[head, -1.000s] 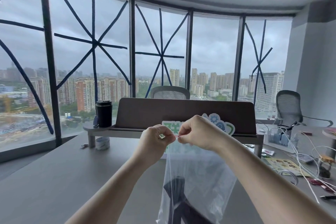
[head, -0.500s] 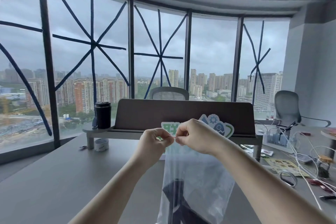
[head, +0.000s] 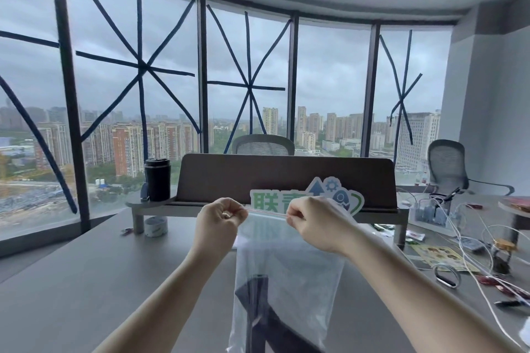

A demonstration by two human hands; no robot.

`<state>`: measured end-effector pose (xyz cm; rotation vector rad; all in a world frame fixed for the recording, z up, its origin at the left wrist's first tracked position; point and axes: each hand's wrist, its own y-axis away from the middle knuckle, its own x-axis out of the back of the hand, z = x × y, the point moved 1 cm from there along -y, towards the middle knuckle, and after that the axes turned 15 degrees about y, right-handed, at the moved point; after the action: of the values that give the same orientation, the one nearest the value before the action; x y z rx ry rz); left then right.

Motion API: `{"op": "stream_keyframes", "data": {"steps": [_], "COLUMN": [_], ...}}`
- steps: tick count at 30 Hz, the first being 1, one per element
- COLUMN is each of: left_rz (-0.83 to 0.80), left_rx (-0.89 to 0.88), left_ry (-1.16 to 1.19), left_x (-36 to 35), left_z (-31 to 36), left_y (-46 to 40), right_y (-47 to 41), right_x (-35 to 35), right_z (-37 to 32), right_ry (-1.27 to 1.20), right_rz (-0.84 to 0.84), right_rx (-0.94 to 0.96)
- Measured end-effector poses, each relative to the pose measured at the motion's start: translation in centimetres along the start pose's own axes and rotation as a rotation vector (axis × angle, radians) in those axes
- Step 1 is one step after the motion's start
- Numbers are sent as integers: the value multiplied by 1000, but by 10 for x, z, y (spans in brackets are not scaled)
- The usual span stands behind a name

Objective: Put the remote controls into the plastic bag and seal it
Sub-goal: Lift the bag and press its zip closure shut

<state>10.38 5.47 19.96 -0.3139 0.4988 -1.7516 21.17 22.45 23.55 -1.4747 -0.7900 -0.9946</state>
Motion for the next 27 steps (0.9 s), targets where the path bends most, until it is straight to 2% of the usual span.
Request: {"op": "stream_keyframes", "data": {"steps": [8, 18, 23, 27], "left_rz": [93, 143, 171, 201], "left_rx": [-10, 3, 37, 95], "left_ry": [22, 68, 122, 104], "left_x": [32, 67, 87, 99], "left_z": [-6, -8, -15, -36], "left_y": [-13, -19, -30, -45], "right_y": [8, 8, -9, -42], "right_x": [-2, 3, 1, -31], "right_z": [17, 4, -14, -29], "right_ry": [-29, -57, -88, -122], "right_rz": [19, -7, 136, 204], "right_rx": [-40, -48, -73, -127]}}
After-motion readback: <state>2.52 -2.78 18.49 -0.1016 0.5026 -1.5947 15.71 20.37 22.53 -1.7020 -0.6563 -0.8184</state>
